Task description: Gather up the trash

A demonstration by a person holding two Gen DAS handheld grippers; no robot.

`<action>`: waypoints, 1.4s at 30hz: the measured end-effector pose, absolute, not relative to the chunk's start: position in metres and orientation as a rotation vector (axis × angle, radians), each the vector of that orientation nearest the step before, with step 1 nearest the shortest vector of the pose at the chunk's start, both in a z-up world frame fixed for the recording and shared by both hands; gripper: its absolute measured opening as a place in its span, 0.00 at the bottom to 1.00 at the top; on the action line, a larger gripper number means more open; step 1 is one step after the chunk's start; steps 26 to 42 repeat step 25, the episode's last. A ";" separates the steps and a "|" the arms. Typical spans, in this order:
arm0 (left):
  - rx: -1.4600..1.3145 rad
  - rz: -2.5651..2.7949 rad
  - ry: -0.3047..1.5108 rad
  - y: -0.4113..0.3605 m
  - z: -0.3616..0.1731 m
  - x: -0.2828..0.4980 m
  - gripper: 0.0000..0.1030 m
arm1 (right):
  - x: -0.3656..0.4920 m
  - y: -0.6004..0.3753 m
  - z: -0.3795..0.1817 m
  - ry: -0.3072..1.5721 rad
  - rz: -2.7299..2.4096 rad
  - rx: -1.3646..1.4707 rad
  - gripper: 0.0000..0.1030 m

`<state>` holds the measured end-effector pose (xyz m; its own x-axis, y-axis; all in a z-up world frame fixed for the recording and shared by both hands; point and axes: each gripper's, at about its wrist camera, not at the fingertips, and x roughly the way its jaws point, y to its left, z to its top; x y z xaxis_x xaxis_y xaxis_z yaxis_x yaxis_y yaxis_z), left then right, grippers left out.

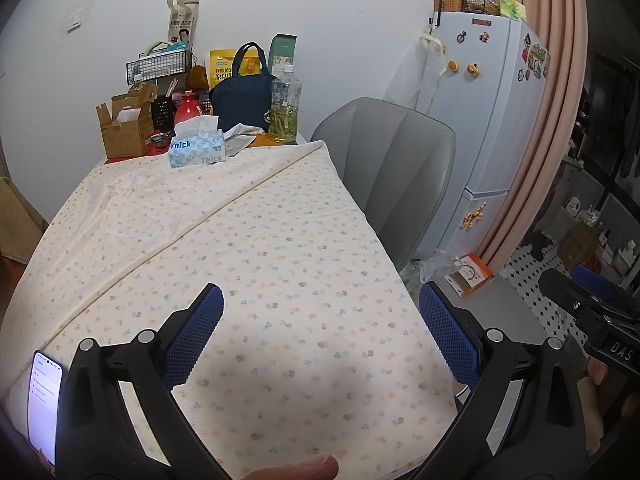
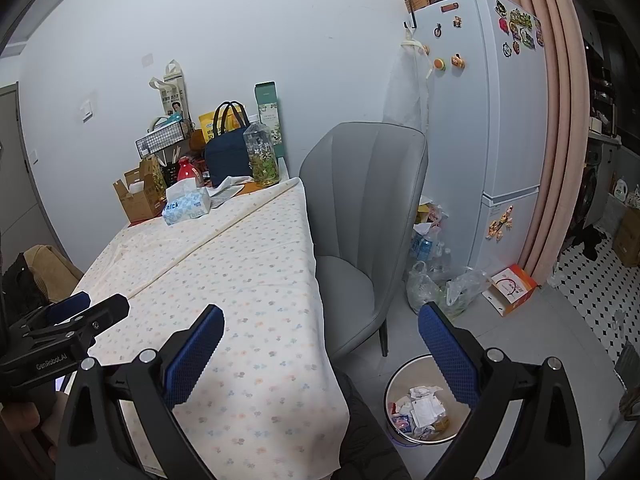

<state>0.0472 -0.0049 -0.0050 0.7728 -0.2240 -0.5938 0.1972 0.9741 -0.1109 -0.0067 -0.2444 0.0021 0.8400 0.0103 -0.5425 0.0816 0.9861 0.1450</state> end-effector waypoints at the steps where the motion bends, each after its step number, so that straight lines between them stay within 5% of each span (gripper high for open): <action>1: -0.043 -0.228 0.649 -0.005 -0.005 0.047 0.94 | -0.007 -0.244 0.002 0.572 -0.039 0.164 0.93; 42: -0.009 -0.192 0.685 -0.004 -0.011 0.056 0.94 | 0.004 -0.236 -0.008 0.602 -0.010 0.170 0.93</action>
